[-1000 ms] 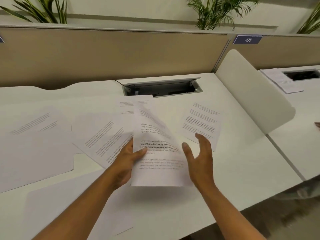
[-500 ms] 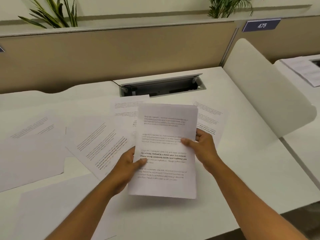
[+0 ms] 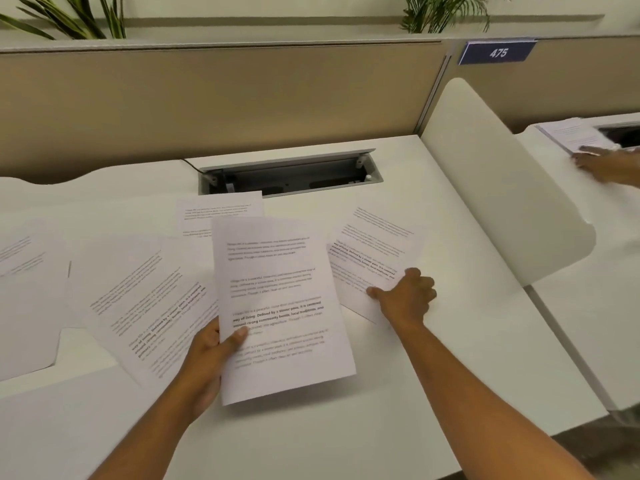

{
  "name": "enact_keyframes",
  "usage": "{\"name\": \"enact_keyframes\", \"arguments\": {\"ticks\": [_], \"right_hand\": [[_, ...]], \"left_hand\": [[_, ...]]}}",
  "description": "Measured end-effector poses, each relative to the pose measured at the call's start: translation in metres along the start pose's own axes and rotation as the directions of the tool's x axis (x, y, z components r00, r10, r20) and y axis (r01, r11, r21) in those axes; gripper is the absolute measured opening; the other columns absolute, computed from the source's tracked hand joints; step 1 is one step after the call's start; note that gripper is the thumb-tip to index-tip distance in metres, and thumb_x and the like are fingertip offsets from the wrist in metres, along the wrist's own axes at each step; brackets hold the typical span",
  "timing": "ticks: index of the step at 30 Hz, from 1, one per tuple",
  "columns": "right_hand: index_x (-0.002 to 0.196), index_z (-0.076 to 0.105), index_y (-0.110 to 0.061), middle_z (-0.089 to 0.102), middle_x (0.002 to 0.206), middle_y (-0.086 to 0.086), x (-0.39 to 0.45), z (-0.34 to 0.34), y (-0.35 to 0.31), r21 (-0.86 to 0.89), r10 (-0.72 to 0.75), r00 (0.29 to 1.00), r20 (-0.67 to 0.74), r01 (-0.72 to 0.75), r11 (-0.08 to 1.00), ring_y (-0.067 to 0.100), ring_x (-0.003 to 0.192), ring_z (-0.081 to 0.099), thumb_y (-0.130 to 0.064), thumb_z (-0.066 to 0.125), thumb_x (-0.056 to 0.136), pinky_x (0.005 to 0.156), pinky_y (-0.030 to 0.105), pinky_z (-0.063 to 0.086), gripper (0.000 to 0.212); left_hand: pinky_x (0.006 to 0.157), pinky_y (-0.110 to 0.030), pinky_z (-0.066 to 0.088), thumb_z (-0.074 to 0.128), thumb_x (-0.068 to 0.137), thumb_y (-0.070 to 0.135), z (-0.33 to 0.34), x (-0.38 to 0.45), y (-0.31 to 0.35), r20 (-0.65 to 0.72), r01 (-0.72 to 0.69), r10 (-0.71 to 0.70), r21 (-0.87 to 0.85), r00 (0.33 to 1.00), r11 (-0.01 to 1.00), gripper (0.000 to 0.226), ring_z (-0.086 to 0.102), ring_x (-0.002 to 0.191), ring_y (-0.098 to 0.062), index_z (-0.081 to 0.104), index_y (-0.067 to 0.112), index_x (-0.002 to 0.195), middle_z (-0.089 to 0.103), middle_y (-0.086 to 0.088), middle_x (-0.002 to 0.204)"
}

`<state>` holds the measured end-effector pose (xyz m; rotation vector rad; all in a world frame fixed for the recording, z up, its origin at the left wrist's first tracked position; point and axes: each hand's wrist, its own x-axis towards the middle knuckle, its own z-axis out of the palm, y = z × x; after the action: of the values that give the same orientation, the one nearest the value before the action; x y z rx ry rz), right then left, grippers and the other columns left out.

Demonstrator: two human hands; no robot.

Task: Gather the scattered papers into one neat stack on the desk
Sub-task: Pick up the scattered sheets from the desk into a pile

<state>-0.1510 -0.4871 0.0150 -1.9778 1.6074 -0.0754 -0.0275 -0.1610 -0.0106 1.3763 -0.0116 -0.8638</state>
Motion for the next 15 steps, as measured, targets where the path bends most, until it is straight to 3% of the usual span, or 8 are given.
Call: {"name": "enact_keyframes", "arguments": {"ticks": [4, 6, 8, 11, 15], "right_hand": [[0.149, 0.031, -0.004, 0.04, 0.147, 0.027, 0.02, -0.004, -0.004, 0.196, 0.067, 0.997, 0.046, -0.075, 0.978, 0.046, 0.131, 0.05, -0.012, 0.101, 0.066, 0.104, 0.05, 0.052, 0.109], [0.152, 0.03, -0.003, 0.048, 0.148, 0.027, 0.03, -0.008, 0.002, 0.301, 0.082, 0.995, 0.054, -0.095, 0.949, 0.045, 0.132, 0.056, -0.003, 0.098, 0.068, 0.106, 0.046, 0.051, 0.108], [0.152, 0.04, -0.002, 0.057, 0.149, 0.022, 0.038, -0.013, 0.01, 0.383, 0.074, 0.995, 0.062, -0.092, 0.919, 0.04, 0.134, 0.059, -0.002, 0.092, 0.075, 0.11, 0.043, 0.049, 0.093], [0.138, 0.064, -0.004, 0.069, 0.138, 0.017, 0.04, -0.023, 0.021, 0.46, -0.007, 0.994, 0.107, -0.044, 0.887, 0.037, 0.121, 0.067, -0.006, 0.078, 0.092, 0.11, 0.048, 0.052, 0.048], [0.138, 0.066, -0.008, 0.072, 0.132, 0.012, 0.025, -0.042, 0.032, 0.597, -0.139, 0.98, 0.144, 0.026, 0.802, 0.033, 0.112, 0.069, -0.006, 0.069, 0.1, 0.102, 0.039, 0.051, 0.038]], "left_hand": [[0.083, -0.044, 0.071, 0.078, 0.095, 0.024, -0.002, 0.001, 0.0, -0.048, 0.026, -0.026, -0.007, 0.999, 1.0, 0.037, 0.083, 0.116, -0.033, 0.079, 0.04, 0.128, 0.083, -0.006, 0.134], [0.084, -0.046, 0.071, 0.079, 0.094, 0.024, -0.004, 0.001, 0.0, -0.057, 0.031, -0.032, -0.026, 0.998, 0.999, 0.04, 0.082, 0.118, -0.034, 0.077, 0.037, 0.132, 0.083, -0.007, 0.136], [0.085, -0.047, 0.071, 0.079, 0.097, 0.023, -0.006, -0.002, 0.0, -0.049, 0.03, -0.032, -0.039, 0.998, 0.999, 0.046, 0.081, 0.12, -0.035, 0.072, 0.033, 0.141, 0.081, -0.009, 0.139], [0.085, -0.045, 0.071, 0.075, 0.102, 0.021, -0.008, -0.008, 0.0, -0.07, 0.017, -0.02, -0.039, 0.997, 0.999, 0.042, 0.082, 0.119, -0.033, 0.071, 0.035, 0.142, 0.082, -0.006, 0.137], [0.085, -0.043, 0.071, 0.068, 0.109, 0.016, -0.016, -0.016, 0.003, -0.147, 0.003, -0.011, -0.055, 0.989, 0.998, 0.04, 0.083, 0.117, -0.029, 0.069, 0.034, 0.144, 0.083, -0.002, 0.135]]}}
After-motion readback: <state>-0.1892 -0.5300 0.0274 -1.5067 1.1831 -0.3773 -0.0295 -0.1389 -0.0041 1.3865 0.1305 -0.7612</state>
